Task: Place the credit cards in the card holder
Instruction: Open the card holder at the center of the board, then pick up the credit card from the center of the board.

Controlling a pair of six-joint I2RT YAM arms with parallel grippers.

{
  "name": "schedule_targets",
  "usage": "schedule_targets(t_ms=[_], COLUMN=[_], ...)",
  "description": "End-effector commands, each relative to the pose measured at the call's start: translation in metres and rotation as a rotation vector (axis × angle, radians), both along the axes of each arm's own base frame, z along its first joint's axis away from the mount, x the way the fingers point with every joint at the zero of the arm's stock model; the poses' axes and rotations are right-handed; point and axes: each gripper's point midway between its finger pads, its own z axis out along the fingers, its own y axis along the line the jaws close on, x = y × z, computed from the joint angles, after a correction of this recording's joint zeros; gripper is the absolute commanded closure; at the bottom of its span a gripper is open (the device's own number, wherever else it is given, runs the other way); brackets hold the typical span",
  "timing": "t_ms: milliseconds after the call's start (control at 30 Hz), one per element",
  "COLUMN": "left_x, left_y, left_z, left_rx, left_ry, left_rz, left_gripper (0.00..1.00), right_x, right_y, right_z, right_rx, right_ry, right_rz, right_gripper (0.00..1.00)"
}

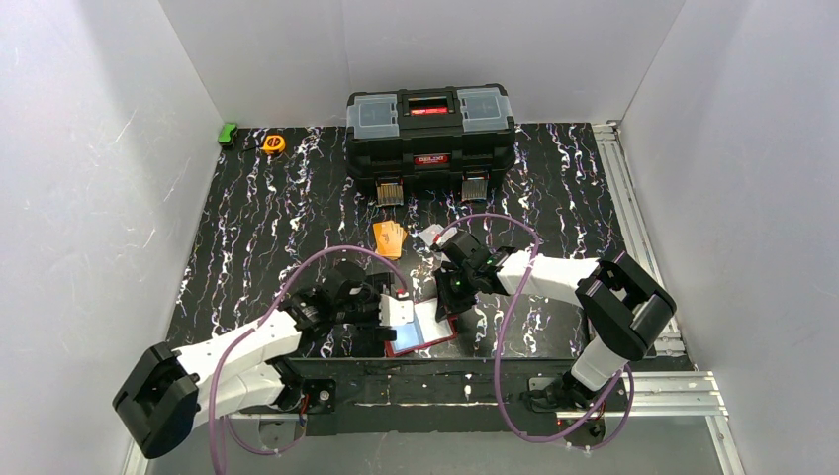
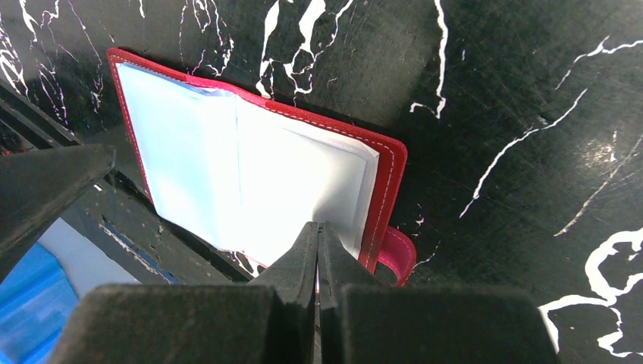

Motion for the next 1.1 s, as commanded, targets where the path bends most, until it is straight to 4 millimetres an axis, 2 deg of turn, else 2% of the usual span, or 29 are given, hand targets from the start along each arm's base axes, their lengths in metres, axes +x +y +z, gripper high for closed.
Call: schedule_targets(t_ms=[0,133,433,667,767,1067], left_x=[0.002,0.007,-0.001,0.006,0.007,0.011], left_y=[-0.013,-0.018,-0.021,-0.037,-0.046,-0.062], left_z=[-0.003,-0.011,-0.027,-0.034,-0.03,-0.003], left_rx=[-0.021,-0.004,0.015,0.013,-0.001,-0.072], left_ry=[-0.06,-0.062,-0.053,-0.056,-0.032,-0.012], left_rz=[-0.108,-0.128,-0.212,-0.232,-0.225,-0.16], left_gripper=[0.17,0.18,0.18,0.19,0.2,0.22], right_x=[0.001,0.0,0.001,-0.001,-0.001,-0.002], right_y=[-0.003,-0.004,-0.002,-0.001,-0.002,-0.002], right_z=[0.003,0.002,0.002,0.001,-0.001,-0.003], right_rx=[-0.019,-0.019,-0.015,-0.011,-0.014,-0.01], right_ry=[-0.023,-0.022,-0.023,-0.013,-0.01,-0.008], right_rz=[-0.003,-0.008,-0.006,-0.003,-0.006,-0.006], right_gripper=[0.99,0.99,0.99,0.99,0.99,0.99])
